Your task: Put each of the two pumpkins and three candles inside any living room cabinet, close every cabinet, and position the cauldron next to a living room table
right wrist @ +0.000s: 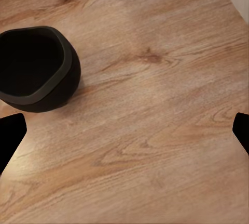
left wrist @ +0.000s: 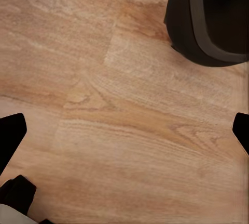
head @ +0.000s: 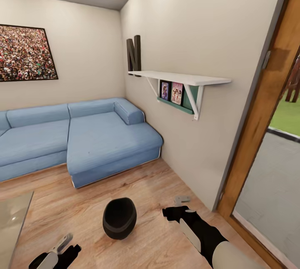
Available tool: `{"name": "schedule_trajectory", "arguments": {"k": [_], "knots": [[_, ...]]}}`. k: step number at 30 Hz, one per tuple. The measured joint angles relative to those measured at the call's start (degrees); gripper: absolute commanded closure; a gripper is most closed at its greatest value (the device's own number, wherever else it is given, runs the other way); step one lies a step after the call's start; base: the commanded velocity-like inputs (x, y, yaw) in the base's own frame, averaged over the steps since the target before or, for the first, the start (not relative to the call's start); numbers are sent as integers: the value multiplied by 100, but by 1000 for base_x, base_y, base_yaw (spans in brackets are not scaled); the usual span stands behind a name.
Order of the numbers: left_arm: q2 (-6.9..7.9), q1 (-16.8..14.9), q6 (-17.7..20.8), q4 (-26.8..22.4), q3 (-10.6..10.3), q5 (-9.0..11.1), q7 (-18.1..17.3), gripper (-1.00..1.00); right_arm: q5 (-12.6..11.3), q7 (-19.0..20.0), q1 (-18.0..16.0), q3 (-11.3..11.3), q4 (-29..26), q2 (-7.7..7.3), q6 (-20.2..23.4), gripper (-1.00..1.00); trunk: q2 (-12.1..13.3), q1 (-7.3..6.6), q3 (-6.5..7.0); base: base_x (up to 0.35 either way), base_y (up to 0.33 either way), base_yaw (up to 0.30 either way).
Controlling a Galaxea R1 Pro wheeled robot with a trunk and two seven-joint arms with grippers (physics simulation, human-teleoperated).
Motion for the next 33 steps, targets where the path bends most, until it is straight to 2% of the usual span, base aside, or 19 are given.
{"name": "schedule_trajectory", "arguments": {"k": [4, 20, 33], "knots": [[0, 0, 0, 0, 0, 1, 0, -100, 7, 8, 0, 0, 2, 2, 7, -100, 0, 1, 0, 229, 0, 0], [0, 0, 0, 0, 0, 1, 0, -100, -20, 14, 0, 0, -4, 4, 19, -100, 0, 3, 0, 58, 0, 6], [0, 1, 0, -2, 0, 2, 0, -100, -34, 2, -1, 0, -3, 13, 19, -100, 1, 3, 0, 13, -1, 238]]}}
